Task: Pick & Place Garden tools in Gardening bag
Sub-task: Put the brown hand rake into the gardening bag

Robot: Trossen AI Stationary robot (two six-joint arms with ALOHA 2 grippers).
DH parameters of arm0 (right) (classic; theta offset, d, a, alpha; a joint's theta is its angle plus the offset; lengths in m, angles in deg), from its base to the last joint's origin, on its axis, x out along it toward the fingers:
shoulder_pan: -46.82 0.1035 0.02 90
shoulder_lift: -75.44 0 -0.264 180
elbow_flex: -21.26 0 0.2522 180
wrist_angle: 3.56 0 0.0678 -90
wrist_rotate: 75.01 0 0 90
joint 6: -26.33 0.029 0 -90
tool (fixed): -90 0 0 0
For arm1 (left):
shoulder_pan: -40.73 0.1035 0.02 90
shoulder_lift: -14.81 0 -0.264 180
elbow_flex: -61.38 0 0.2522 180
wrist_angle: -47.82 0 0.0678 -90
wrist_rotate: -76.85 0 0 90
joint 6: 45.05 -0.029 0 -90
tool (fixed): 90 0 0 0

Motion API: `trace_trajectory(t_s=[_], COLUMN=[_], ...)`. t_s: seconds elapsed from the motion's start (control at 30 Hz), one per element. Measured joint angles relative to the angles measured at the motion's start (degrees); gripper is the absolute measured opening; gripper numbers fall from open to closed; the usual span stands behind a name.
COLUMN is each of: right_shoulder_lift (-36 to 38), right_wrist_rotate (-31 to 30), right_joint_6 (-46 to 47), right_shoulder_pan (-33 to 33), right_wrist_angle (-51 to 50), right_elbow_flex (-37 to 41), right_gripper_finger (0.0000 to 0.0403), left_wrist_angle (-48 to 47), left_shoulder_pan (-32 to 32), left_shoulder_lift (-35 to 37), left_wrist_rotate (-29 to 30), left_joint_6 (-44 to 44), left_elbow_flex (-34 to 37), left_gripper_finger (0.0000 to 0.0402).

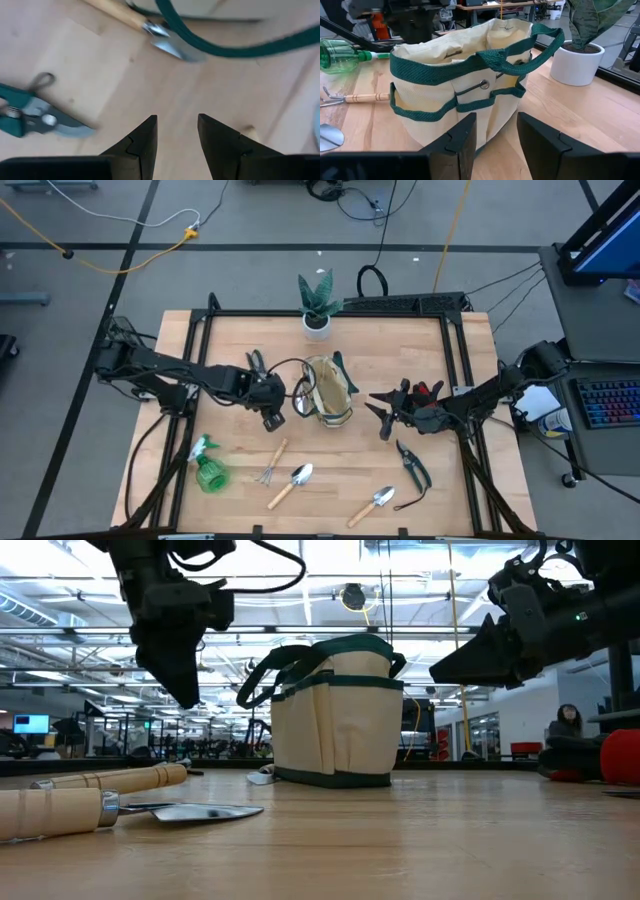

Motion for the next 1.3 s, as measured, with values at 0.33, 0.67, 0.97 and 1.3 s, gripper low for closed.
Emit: trace_trajectory(t_s=[0.33,0.67,0.97,1.3], right_shoulder_lift=[0.0,-0.02,-0.02,-0.02], right_wrist_rotate=[0.01,0.03,0.03,0.03], right_joint_6=[0.02,0.02,0.02,0.02], right_shoulder_pan=[0.0,0.01,0.0,0.0], right_wrist_angle=[0.04,0.51,0.87,0.89], right_elbow_flex=[0.0,0.0,0.0,0.0], right_gripper_finger=[0.0134,0.0134,0.0134,0.0134], left_wrist_angle=[1.65,6.88,10.99,12.68], left_shoulder_pan=[-4.01,-7.47,-9.21,-10.1], left_shoulder_lift=[-4.15,-10.48,-14.63,-15.04], left_wrist_rotate=[-7.9,-15.19,-15.69,-14.91], left_joint_6=[5.66,11.58,14.4,14.38], left_elbow_flex=[0.0,0.0,0.0,0.0], left_gripper_finger=[0.0147,0.0147,0.0147,0.0147])
